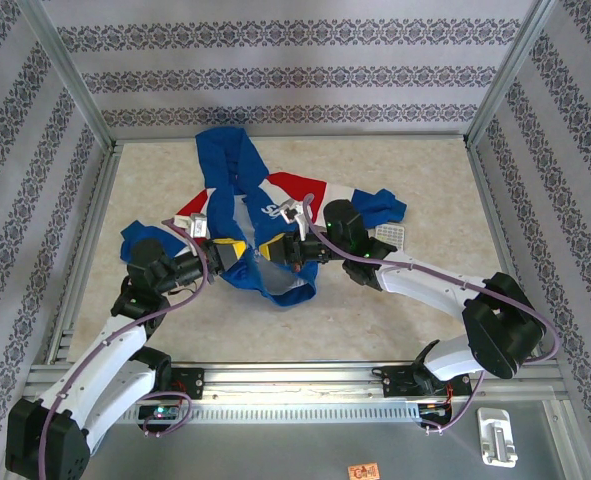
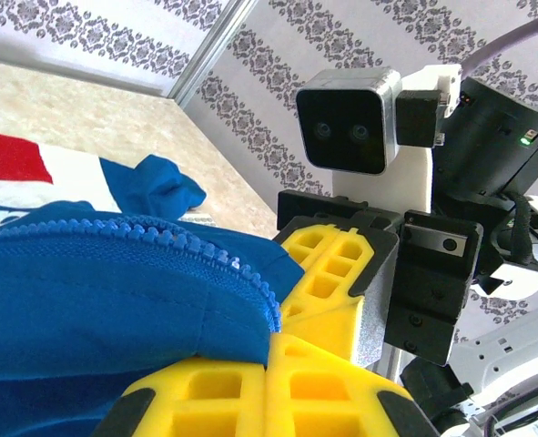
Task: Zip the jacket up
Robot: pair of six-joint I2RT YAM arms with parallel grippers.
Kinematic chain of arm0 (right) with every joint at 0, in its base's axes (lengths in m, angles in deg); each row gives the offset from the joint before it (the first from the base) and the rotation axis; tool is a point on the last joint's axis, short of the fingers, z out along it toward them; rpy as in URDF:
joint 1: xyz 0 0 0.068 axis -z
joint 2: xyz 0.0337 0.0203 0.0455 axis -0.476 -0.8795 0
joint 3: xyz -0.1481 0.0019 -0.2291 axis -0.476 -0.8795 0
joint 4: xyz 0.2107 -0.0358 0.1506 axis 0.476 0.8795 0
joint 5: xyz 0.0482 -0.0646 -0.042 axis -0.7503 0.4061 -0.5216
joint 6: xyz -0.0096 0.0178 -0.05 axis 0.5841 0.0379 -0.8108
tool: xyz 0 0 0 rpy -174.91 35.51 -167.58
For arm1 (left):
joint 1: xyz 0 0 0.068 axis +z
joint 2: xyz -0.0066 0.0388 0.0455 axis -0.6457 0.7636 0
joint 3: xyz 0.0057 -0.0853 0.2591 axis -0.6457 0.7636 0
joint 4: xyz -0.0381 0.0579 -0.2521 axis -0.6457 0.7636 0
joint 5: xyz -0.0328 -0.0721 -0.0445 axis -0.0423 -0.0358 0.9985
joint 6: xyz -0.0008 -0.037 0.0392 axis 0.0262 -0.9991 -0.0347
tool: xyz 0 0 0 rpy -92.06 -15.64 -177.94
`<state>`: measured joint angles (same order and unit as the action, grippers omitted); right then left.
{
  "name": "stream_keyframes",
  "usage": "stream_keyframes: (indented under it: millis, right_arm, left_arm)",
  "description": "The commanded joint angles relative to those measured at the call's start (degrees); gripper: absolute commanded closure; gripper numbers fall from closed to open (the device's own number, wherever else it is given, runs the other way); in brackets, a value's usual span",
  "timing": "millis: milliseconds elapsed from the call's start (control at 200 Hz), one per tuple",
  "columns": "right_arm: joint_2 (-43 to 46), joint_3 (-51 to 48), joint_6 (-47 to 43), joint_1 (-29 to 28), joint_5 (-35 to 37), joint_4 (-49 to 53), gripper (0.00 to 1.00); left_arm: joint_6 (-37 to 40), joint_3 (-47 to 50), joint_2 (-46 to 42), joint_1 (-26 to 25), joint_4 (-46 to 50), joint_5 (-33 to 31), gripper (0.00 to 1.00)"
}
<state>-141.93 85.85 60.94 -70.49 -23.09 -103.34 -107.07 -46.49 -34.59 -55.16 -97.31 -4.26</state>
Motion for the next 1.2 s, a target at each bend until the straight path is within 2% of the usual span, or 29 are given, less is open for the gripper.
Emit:
stream_keyframes:
  millis: [0, 180, 320, 430, 759, 834, 989, 1104, 1194]
  right_arm:
    - [0.3, 0.0, 0.0, 0.4, -3.3, -3.6, 1.0]
    - [-0.3, 0.7, 0.4, 0.8, -3.4, -3.6, 1.0]
    - [-0.1, 1.1, 0.7, 1.1, -3.7, -3.3, 1.0]
    - [-0.5, 1.7, 1.5, 1.1, -5.2, -3.4, 1.0]
    - [-2.1, 3.0, 3.9, 1.0, -8.7, -4.5, 1.0]
    - [-2.3, 3.1, 4.0, 1.0, -8.9, -4.5, 1.0]
    - [-1.8, 2.4, 3.2, 1.2, -6.3, -1.9, 1.0]
    - [-1.1, -0.4, 3.5, 1.6, -2.1, 0.3, 1.0]
    - [-1.3, -3.9, 4.6, 1.4, -0.1, 0.2, 1.0]
  left_arm:
    - [-0.7, 1.0, -0.3, 1.2, -5.9, 1.9, 1.0]
    - [0.4, 2.9, -0.4, 3.3, -9.9, 3.7, 1.0]
    - [6.1, 2.6, -1.4, 3.8, -3.9, 4.1, 1.0]
    - [8.7, 2.7, -1.4, 3.8, -2.6, 4.8, 1.0]
    - [9.7, 4.1, 0.2, 3.8, -7.7, 7.1, 1.0]
    - [12.5, 3.7, -0.9, 3.7, -3.5, 5.9, 1.0]
    - [16.0, 0.3, -1.3, 3.3, 14.0, 1.6, 1.0]
    - [11.9, -1.5, 0.5, 0.5, 24.3, -5.0, 1.0]
    - [8.8, -0.9, 2.2, -3.9, 29.5, -10.7, 1.0]
